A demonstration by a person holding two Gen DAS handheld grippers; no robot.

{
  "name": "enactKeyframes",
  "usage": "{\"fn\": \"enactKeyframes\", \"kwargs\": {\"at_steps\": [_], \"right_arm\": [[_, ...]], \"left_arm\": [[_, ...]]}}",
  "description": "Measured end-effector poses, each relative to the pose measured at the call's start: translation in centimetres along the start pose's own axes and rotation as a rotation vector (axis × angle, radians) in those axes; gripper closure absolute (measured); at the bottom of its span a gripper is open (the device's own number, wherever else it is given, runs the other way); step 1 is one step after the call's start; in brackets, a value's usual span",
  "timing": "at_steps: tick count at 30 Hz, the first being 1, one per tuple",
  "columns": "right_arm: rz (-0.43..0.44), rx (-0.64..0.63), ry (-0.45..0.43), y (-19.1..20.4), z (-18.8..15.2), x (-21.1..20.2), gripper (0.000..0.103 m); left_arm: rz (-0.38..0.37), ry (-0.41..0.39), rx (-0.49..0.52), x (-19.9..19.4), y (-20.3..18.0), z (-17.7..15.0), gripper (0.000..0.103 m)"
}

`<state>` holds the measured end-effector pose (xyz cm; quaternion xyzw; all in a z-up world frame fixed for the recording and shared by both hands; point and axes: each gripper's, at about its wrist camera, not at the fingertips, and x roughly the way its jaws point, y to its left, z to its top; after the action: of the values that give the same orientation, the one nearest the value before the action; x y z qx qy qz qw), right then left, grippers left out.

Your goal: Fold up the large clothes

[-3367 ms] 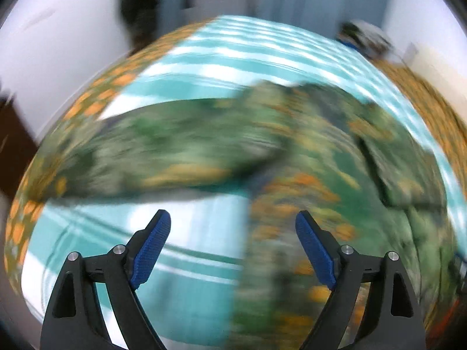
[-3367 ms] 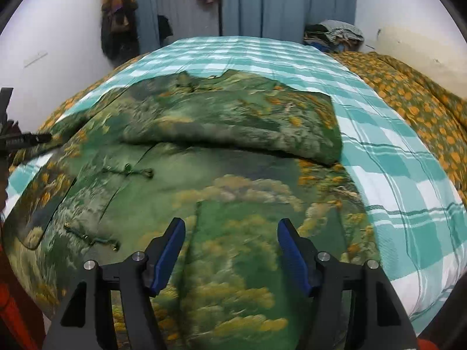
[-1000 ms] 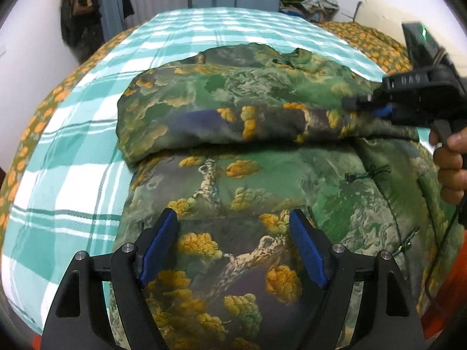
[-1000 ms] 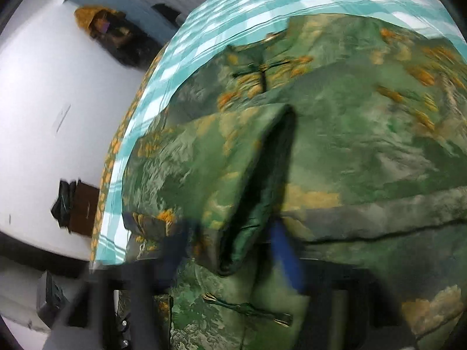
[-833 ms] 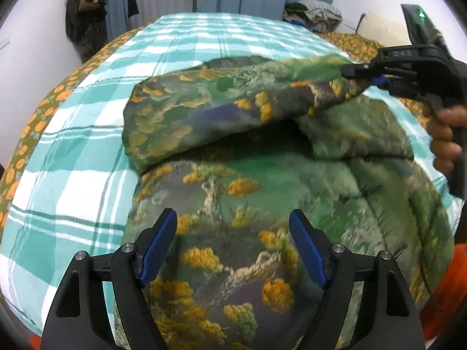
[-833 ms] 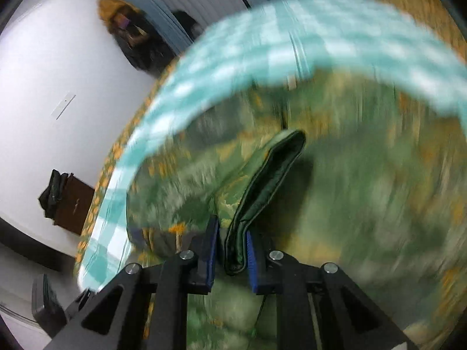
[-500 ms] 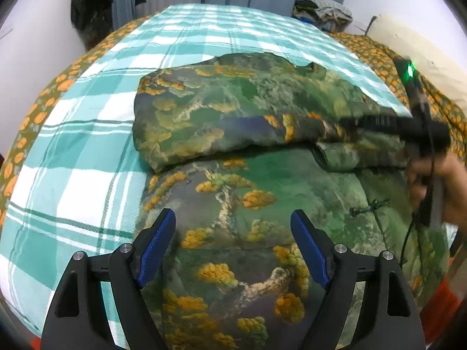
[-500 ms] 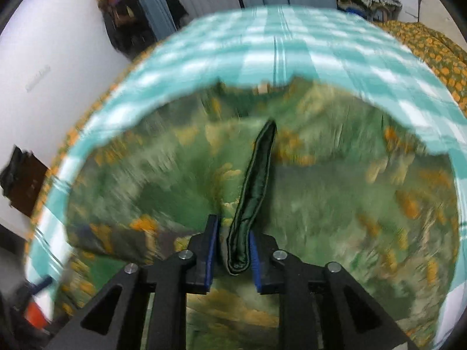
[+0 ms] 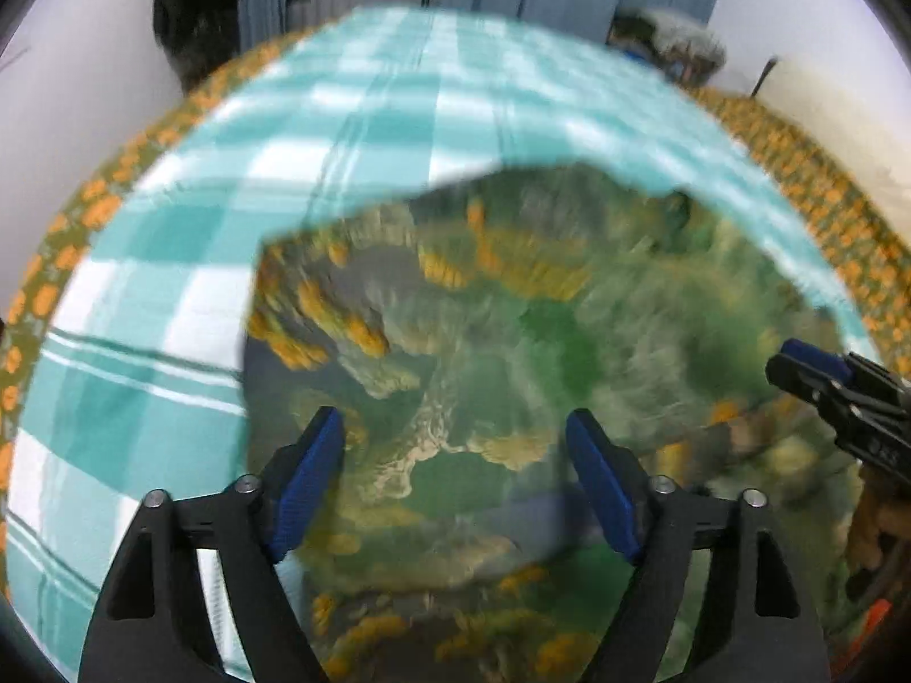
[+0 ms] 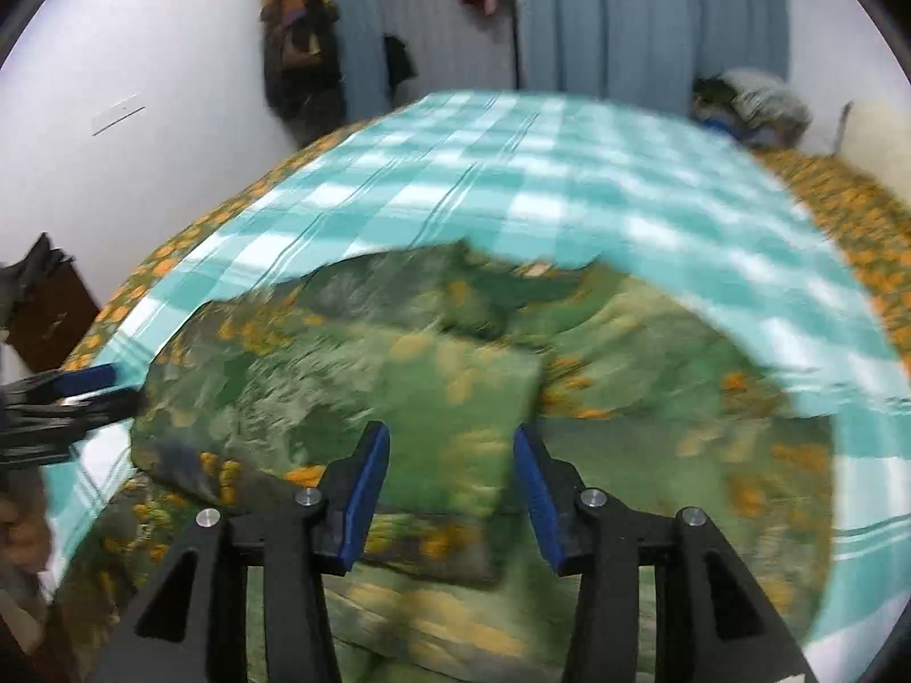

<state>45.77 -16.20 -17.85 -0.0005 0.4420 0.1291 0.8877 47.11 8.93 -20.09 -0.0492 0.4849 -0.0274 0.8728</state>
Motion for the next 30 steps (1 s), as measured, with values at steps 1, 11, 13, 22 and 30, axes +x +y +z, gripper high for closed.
{"fn": "enactKeyframes", "kwargs": {"at_steps": [1,11,13,22,30], "right_arm": [[0.014,0.019,0.052,-0.2,-0.5,1.8,0.057],[-0.003,0.034,0.106,-0.9,-2.3,5.6,0.059],[0.001,0.037,0.099,-1.0,-2.3,5.6,0.059],[0.024,0.061,0.082,-1.4,-2.7,5.7,0.059],[0.026,0.062,0.07,-1.4,-3.0,5.8,0.059]], "left_arm": [[0.018,0.022,0.002,1.3,0.0,-0.3,0.023],[0.04,0.025,0.044,3.8,0.0,-1.7,0.021],[0.052,0.035,0.051,2.9,-0.5,-1.2,0.021],[-0.038,-0.032,-0.013,1.5,-1.2,5.1,0.021],[0.04,-0.053,-0.162,7.0,1.6,8.0,0.02]]}}
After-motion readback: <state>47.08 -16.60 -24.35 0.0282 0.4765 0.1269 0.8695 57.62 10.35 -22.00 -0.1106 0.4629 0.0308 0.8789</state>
